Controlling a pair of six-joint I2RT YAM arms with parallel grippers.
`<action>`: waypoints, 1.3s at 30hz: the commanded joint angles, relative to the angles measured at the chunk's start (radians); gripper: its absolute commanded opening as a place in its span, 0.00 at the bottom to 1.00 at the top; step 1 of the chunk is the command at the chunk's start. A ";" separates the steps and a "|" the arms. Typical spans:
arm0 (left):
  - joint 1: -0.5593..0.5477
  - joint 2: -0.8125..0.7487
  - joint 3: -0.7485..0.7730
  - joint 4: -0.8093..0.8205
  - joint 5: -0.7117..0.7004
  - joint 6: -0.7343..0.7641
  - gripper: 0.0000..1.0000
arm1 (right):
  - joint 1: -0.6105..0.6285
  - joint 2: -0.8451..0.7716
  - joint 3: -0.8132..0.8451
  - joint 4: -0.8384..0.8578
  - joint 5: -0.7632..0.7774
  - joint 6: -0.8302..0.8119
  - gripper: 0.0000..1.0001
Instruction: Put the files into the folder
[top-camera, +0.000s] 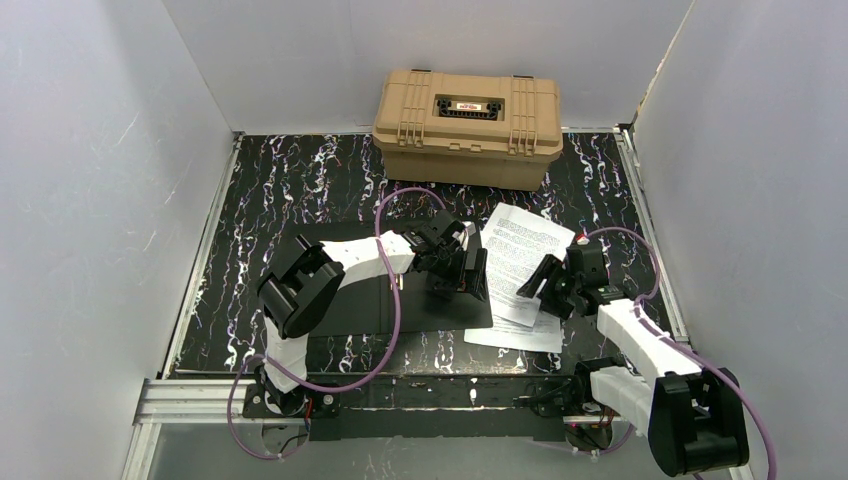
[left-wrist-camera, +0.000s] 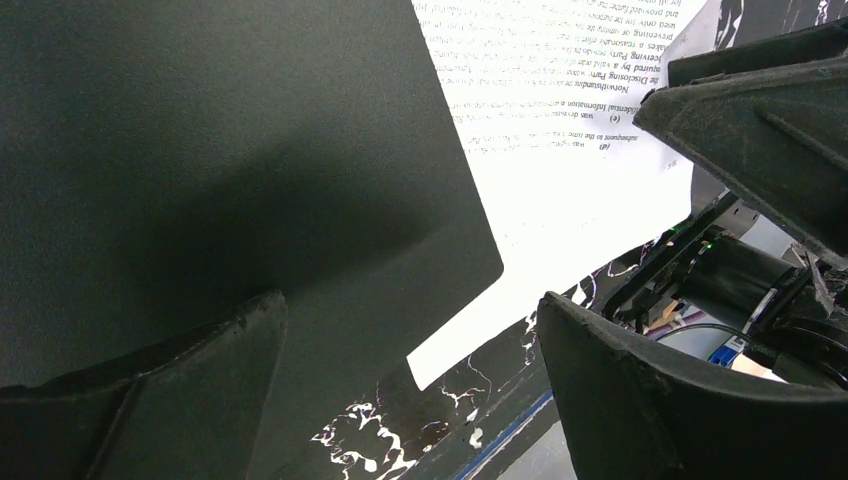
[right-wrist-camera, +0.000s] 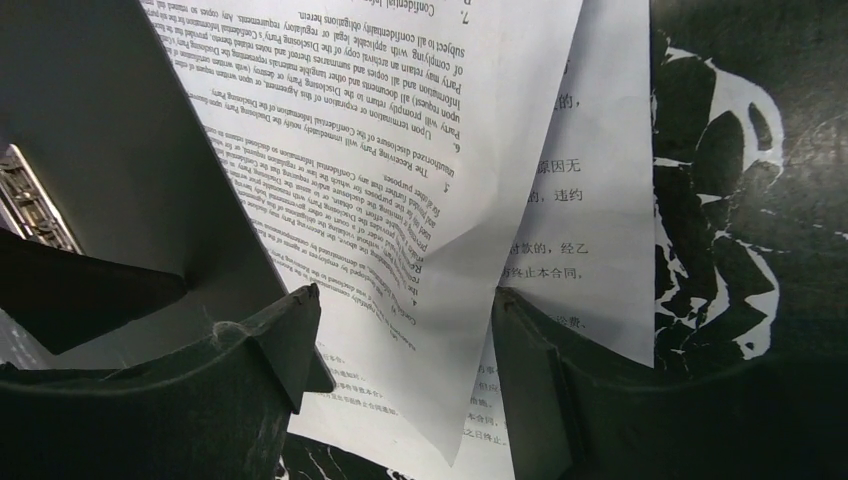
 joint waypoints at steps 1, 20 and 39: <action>-0.002 0.016 -0.038 -0.032 -0.003 0.005 0.94 | -0.003 -0.036 -0.030 0.010 -0.040 0.038 0.70; -0.002 0.010 -0.054 -0.009 0.017 -0.005 0.91 | -0.009 -0.096 -0.053 0.096 -0.034 0.111 0.33; -0.002 -0.001 -0.059 -0.011 0.028 -0.004 0.91 | -0.010 -0.081 -0.062 0.206 0.029 0.158 0.45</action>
